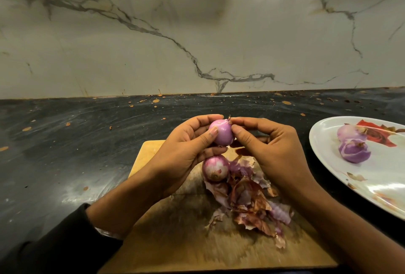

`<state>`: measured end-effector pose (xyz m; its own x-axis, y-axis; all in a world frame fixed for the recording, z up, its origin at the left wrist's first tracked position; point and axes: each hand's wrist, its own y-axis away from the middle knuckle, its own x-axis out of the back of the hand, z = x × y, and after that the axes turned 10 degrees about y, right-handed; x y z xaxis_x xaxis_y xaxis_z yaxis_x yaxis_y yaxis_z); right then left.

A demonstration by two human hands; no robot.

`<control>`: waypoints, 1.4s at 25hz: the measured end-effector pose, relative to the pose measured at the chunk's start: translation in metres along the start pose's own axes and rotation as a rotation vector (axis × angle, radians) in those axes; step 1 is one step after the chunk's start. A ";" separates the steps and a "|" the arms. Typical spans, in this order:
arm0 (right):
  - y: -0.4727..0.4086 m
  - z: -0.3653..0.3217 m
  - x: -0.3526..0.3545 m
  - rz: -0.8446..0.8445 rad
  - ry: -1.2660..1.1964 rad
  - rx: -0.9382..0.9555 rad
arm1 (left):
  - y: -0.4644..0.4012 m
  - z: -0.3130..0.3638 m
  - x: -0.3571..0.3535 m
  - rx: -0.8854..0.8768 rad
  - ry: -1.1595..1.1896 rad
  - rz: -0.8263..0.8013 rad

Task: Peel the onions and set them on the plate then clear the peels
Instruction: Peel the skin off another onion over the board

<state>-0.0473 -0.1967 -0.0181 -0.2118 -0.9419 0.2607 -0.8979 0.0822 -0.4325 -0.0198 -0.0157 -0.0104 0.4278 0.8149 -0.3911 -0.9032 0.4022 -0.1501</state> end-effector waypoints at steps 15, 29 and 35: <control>-0.002 -0.005 0.001 -0.041 -0.085 0.019 | 0.001 0.003 -0.001 -0.015 -0.092 -0.099; -0.003 -0.003 -0.002 0.012 -0.053 0.012 | 0.001 0.004 -0.002 0.033 -0.013 -0.072; 0.002 -0.006 -0.005 0.025 0.086 0.099 | 0.001 0.001 -0.003 0.014 0.061 0.030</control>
<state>-0.0503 -0.1903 -0.0154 -0.2699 -0.9080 0.3205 -0.8504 0.0687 -0.5216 -0.0217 -0.0174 -0.0082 0.3975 0.7996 -0.4501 -0.9147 0.3842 -0.1255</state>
